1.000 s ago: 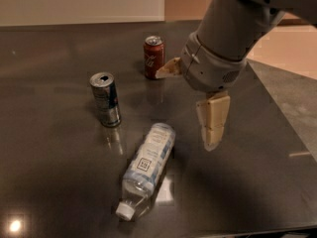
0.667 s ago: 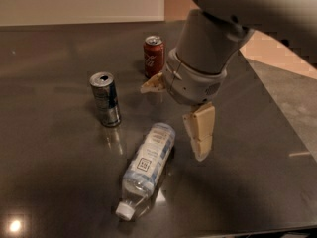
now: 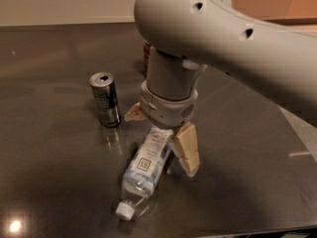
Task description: Pick blue plastic bottle
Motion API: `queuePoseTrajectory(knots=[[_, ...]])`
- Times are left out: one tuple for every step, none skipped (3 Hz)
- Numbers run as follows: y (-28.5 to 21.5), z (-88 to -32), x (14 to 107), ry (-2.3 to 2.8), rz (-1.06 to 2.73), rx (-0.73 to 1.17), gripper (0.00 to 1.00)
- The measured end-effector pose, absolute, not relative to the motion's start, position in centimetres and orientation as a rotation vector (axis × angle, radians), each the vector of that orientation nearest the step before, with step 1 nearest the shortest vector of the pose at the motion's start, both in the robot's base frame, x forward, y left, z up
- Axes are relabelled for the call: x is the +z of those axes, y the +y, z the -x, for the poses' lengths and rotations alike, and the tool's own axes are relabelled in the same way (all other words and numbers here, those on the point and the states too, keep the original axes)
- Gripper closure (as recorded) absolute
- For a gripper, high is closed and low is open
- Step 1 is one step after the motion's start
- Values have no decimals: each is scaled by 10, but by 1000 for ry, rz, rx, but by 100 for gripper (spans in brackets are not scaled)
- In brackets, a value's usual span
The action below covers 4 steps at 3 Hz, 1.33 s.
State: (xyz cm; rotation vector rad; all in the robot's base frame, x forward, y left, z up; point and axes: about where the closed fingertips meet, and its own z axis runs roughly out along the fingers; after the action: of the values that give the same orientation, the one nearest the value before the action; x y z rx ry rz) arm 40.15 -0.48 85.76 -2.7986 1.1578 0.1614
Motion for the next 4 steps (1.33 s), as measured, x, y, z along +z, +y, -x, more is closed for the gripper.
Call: queuePoseTrajectory(knots=[[-1,-397,844,1124,2885,142,17],[0,-392,842,1094,2934,129,41],[-4,-392,852,1093,2933,125,65],[-17,-394,875,1114,2892,136,88]])
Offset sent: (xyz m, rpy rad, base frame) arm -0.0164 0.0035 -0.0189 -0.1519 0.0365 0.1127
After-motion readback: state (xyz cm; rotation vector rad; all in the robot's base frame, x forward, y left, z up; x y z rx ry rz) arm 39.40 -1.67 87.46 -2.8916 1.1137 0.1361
